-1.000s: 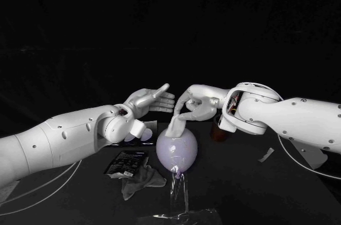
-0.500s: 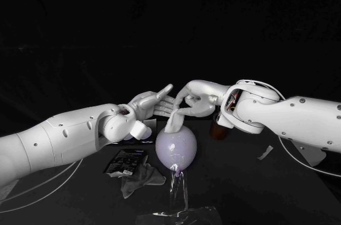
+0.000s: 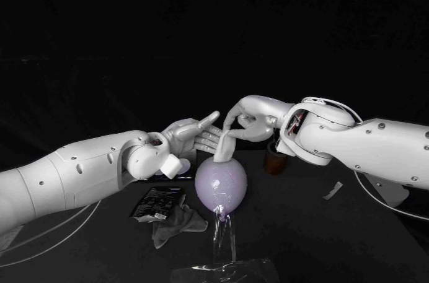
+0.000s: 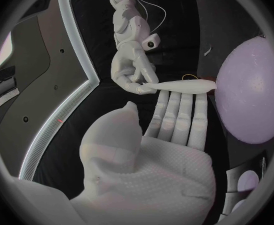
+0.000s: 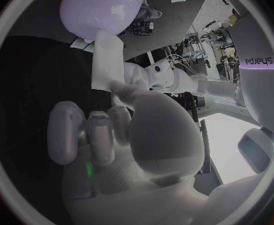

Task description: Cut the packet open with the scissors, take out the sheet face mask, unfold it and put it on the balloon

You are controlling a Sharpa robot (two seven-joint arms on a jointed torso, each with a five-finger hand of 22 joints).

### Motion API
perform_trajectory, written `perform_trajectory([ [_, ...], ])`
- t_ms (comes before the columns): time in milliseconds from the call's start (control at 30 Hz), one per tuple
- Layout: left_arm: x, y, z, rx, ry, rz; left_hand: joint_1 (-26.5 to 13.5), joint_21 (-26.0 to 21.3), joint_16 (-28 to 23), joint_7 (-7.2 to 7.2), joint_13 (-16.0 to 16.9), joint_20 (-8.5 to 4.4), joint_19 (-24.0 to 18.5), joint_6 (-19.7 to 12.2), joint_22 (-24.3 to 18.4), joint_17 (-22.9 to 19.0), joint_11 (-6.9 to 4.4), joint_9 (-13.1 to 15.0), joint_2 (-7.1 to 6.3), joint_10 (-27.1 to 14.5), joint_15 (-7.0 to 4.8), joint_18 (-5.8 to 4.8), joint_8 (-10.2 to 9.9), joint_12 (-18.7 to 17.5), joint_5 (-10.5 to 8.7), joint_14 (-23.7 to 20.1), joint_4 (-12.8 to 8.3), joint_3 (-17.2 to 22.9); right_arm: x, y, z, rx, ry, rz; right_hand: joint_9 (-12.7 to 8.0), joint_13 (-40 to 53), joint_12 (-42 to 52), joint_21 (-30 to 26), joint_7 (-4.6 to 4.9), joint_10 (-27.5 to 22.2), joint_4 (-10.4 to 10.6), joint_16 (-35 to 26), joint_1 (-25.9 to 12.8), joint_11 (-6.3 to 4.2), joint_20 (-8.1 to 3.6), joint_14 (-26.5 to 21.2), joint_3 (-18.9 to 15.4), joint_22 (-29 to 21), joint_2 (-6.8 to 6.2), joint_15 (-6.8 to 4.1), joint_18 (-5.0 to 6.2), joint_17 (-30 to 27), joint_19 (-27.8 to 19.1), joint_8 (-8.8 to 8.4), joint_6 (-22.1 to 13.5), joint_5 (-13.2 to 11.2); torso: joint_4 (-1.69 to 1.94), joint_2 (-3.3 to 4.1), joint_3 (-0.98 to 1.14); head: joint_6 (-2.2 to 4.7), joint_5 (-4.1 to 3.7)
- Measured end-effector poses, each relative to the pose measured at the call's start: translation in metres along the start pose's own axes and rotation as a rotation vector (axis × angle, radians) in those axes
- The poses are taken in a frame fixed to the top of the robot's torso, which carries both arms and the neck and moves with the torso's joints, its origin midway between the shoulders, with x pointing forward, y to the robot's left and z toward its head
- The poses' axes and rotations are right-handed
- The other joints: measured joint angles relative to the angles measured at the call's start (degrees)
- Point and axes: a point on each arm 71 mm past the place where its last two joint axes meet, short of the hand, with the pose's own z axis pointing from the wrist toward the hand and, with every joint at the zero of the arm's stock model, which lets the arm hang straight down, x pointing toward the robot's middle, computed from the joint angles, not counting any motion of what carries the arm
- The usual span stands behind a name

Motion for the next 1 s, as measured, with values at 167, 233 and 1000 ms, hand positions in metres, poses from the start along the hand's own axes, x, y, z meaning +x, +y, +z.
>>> perform_trajectory([
  [167, 0.0000, 0.0005, -0.0010, -0.004, 0.006, 0.002, 1.1, -0.2, 0.3, 0.46, 0.1, -0.24, 1.0, 1.3, 0.0, 0.8, -0.71, 0.2, 1.06, 1.8, -0.91, 0.08, 0.0, 0.0, 0.00, 3.0, 0.0, -1.1, -0.0010, -0.0032, -0.0004, 0.016, -0.004, -0.019, 0.0, 0.0, 0.0, 0.0, 0.00, 0.0, 0.0, 0.0, 0.0, 0.00, 0.00, 0.0, 0.0, 0.0, 0.00, 0.00, 0.00, 0.0, 0.0, 0.00, 0.0, 0.0, 0.02, 0.00, -0.03, -0.06, -0.04],
  [233, 0.0000, 0.0006, -0.0012, -0.005, 0.007, 0.002, 1.4, -0.5, 0.3, 0.39, 0.1, -0.18, 1.4, 1.5, 0.0, 0.9, -0.92, 0.3, 1.41, 2.0, -1.14, 0.59, 0.0, 0.0, 0.00, 3.2, 0.0, -1.5, -0.0013, -0.0043, -0.0006, 0.021, -0.005, -0.025, 0.0, 0.0, 0.0, 0.0, 0.03, 0.0, 0.0, 0.0, 0.0, 0.00, 0.00, 0.0, 0.0, 0.0, 0.00, 0.00, 0.00, 0.0, 0.0, 0.00, -0.1, 0.0, 0.03, 0.01, -0.03, -0.13, -0.04],
  [1000, -0.0005, 0.0015, -0.0020, -0.012, 0.003, 0.057, 31.0, -3.5, -2.2, -1.02, 0.0, 0.03, 2.4, 4.4, -0.1, 3.2, -1.88, 0.3, -3.20, 3.5, -1.33, 0.55, -1.5, -1.7, 0.00, 3.8, -4.7, -2.2, -0.0018, -0.0069, -0.0012, 0.046, -0.007, -0.044, 0.1, 0.0, 0.0, 0.0, -0.01, 0.0, 0.0, 0.0, 0.0, 0.00, 0.05, 0.0, 0.0, 0.0, 0.00, 0.01, 0.00, 0.0, -0.1, 0.06, 0.2, -0.1, 0.00, 0.01, -0.03, -0.44, 0.09],
])
